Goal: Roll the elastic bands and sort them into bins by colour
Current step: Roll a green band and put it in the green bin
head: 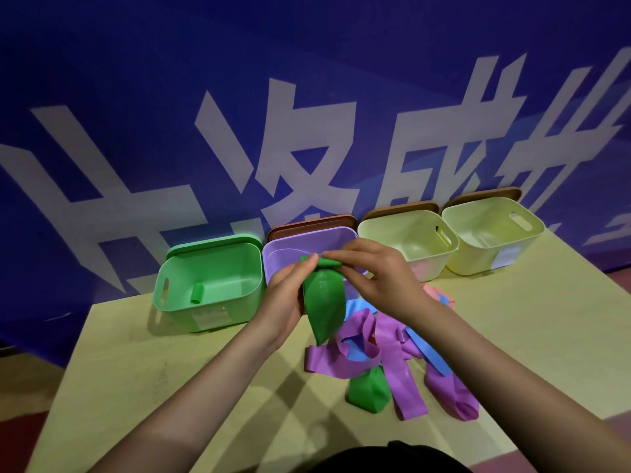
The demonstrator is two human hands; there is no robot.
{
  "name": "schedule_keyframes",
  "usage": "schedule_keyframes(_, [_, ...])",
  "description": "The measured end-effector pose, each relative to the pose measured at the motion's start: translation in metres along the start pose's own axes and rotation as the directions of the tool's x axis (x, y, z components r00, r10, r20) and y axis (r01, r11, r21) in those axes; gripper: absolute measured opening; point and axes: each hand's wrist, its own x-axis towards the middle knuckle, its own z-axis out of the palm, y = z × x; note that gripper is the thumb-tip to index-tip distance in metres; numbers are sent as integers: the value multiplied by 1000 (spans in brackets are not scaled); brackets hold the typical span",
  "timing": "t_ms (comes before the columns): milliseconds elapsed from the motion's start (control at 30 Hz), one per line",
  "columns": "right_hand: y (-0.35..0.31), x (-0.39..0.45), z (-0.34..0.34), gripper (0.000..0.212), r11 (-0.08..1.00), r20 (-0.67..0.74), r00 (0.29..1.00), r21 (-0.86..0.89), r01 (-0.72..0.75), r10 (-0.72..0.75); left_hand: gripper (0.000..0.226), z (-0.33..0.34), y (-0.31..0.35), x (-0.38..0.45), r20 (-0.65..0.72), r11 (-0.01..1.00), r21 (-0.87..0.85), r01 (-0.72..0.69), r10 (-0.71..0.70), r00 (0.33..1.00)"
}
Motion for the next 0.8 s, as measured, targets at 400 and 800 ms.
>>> schedule_keyframes(400, [-19, 4, -3, 14, 656, 222, 850, 553, -513, 478, 16, -1, 1, -2, -17, 955, 238, -176, 185, 983])
schedule_keyframes(800, [-20, 5, -2, 7, 523, 280, 835, 674, -522, 473, 24, 5, 1, -6, -68, 888, 365, -279, 324, 943])
